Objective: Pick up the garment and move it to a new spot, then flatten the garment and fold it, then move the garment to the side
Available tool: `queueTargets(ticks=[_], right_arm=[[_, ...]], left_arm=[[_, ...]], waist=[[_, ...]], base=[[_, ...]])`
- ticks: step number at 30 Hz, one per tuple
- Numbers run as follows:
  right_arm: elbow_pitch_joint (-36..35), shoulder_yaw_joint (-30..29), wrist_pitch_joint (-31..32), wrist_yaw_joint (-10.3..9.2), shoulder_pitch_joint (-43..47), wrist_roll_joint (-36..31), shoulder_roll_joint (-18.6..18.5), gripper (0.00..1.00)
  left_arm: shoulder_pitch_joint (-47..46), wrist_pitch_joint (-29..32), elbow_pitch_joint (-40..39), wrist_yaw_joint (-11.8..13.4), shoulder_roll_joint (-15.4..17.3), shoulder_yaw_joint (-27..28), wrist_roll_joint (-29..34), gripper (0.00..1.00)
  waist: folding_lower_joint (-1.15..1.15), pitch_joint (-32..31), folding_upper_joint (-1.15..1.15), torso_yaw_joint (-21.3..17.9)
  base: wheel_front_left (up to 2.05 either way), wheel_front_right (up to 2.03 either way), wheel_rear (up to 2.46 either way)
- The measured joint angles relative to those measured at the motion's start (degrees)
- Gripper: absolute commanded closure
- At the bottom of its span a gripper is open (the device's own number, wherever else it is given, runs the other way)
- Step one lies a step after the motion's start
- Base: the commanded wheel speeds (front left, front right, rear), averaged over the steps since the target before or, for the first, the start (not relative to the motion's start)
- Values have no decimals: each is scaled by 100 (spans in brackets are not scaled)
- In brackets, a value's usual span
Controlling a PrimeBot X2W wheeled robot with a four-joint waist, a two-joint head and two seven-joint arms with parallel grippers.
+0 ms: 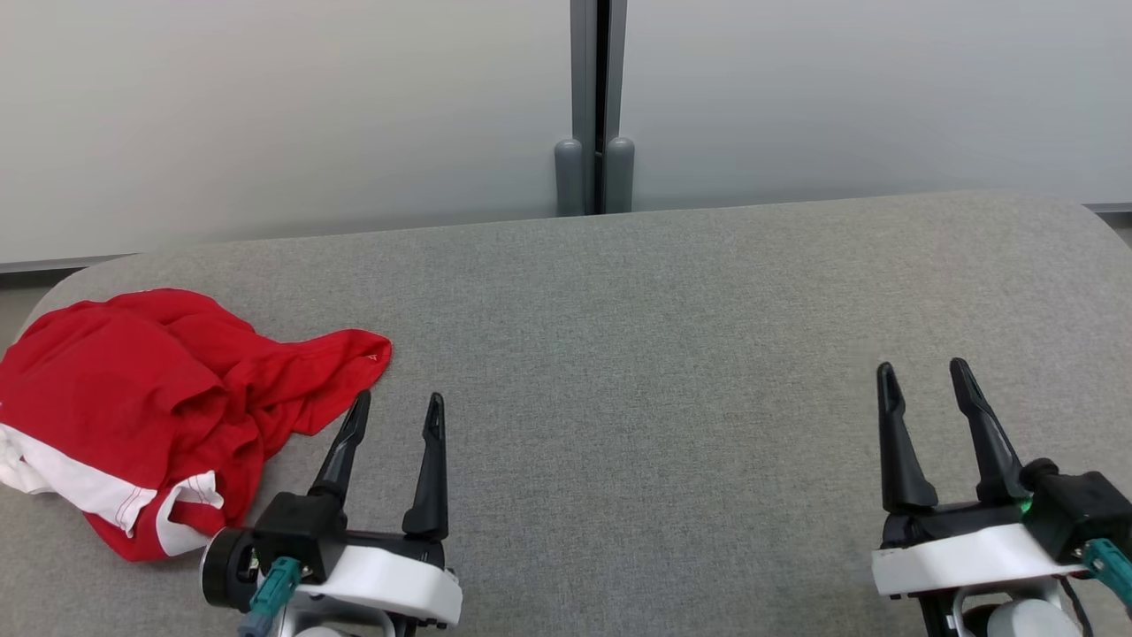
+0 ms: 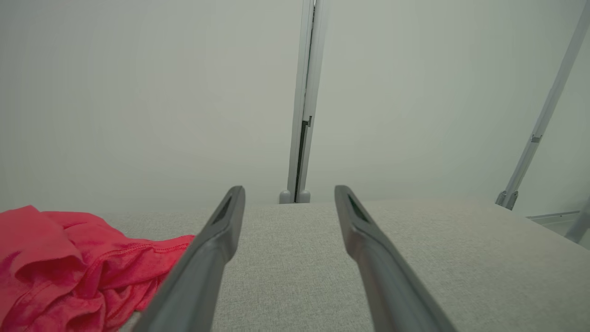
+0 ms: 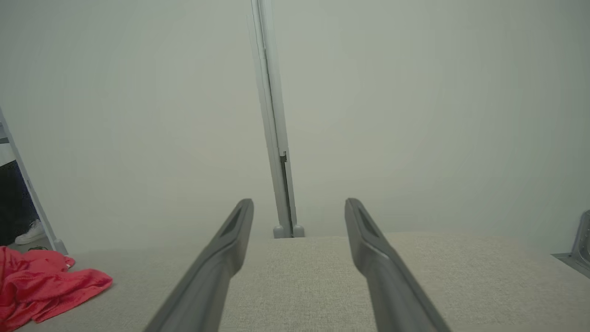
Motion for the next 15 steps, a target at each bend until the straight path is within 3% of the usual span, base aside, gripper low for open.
queueTargets(ticks=[6, 15], right_arm=[[152, 64, -79, 0, 4, 364, 2, 0], [673, 304, -163, 0, -14, 620, 1, 0]], left_arm=[[74, -70, 176, -193, -51, 208, -226, 0], [106, -157, 683, -136, -54, -16, -300, 0]], waist=[[0, -4, 0, 15], [0, -13, 0, 1]], base=[[0, 0, 0], [0, 0, 0]])
